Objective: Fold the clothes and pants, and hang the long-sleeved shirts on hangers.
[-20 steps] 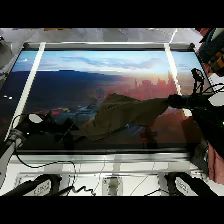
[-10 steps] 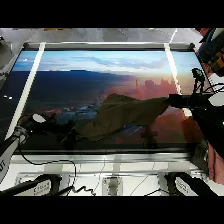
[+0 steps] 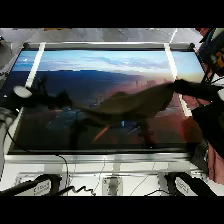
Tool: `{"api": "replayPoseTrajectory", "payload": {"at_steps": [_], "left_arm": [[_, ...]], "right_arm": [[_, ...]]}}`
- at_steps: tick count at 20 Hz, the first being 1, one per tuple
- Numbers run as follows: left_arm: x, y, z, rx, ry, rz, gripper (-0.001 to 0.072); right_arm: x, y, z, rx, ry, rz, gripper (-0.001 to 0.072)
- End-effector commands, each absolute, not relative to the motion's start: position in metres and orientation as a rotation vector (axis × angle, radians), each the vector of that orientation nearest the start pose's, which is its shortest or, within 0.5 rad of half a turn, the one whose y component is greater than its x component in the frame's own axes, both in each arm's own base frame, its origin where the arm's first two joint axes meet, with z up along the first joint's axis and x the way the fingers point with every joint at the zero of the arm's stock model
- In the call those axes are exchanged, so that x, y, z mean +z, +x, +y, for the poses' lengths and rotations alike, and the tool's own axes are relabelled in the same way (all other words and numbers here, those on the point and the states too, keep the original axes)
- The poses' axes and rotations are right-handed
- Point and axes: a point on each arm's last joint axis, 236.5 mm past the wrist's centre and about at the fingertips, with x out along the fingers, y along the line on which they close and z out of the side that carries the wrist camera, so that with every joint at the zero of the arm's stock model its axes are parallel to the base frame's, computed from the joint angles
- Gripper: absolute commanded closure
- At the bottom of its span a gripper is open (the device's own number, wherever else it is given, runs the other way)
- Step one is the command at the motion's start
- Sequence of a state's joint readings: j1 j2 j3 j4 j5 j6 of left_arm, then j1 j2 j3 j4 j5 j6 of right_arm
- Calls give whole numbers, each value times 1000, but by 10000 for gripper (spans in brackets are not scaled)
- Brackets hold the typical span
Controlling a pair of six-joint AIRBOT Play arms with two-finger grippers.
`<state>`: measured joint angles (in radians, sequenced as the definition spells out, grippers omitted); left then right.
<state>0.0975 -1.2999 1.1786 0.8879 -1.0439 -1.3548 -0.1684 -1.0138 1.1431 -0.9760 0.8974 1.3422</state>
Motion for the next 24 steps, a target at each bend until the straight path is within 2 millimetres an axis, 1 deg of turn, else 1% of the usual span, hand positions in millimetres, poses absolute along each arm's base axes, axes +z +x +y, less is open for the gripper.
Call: {"api": "replayPoseTrajectory", "payload": {"at_steps": [1, 2, 3, 4, 5, 6, 7, 8, 9, 11, 13, 14, 15, 16, 17, 18, 19, 20, 21, 22, 23, 24], "left_arm": [[200, 470, -65, -369, -232, 697, 687], [242, 470, -55, -339, -158, 603, 687], [281, 465, -47, -310, -98, 517, 687], [324, 455, -38, -269, -36, 418, 687], [365, 441, -27, -219, 22, 316, 687], [402, 425, -19, -173, 64, 215, 686], [439, 403, -11, -125, 100, 104, 686], [470, 379, -6, -89, 128, 10, 687], [498, 353, -3, -57, 152, -77, 686], [539, 301, 2, -3, 195, -211, 686], [565, 253, 7, 55, 243, -303, 686], [573, 235, 10, 82, 263, -329, 686], [578, 220, 13, 107, 282, -351, 686], [582, 209, 15, 123, 294, -366, 686], [584, 204, 15, 131, 299, -372, 687], [582, 206, 15, 129, 297, -365, 687], [575, 216, 16, 121, 282, -335, 687], [562, 232, 16, 101, 248, -281, 687], [541, 255, 15, 75, 211, -198, 687], [513, 282, 15, 53, 194, -98, 686], [476, 313, 13, 20, 173, 25, 686], [438, 341, 11, -11, 152, 146, 686]], "right_arm": [[265, 415, 41, 274, 296, 479, 696], [298, 407, 43, 290, 253, 412, 696], [335, 395, 46, 302, 212, 335, 696], [368, 380, 49, 312, 166, 260, 696], [402, 363, 51, 312, 122, 181, 696], [431, 345, 52, 309, 93, 111, 696], [459, 325, 55, 307, 66, 42, 696], [482, 304, 59, 310, 45, -21, 696], [500, 284, 62, 312, 28, -72, 696], [527, 246, 69, 315, -2, -158, 696], [545, 208, 75, 316, -28, -230, 696], [551, 191, 78, 313, -39, -259, 696], [554, 181, 78, 307, -49, -277, 697], [555, 175, 78, 303, -55, -287, 697], [555, 174, 77, 297, -59, -288, 697], [553, 180, 75, 291, -59, -277, 698], [550, 192, 73, 290, -49, -256, 698], [543, 210, 70, 292, -38, -222, 698], [530, 233, 67, 297, -18, -164, 698], [513, 258, 65, 305, -3, -92, 698], [486, 288, 63, 319, 10, 13, 698], [451, 318, 62, 338, 24, 141, 697]]}}
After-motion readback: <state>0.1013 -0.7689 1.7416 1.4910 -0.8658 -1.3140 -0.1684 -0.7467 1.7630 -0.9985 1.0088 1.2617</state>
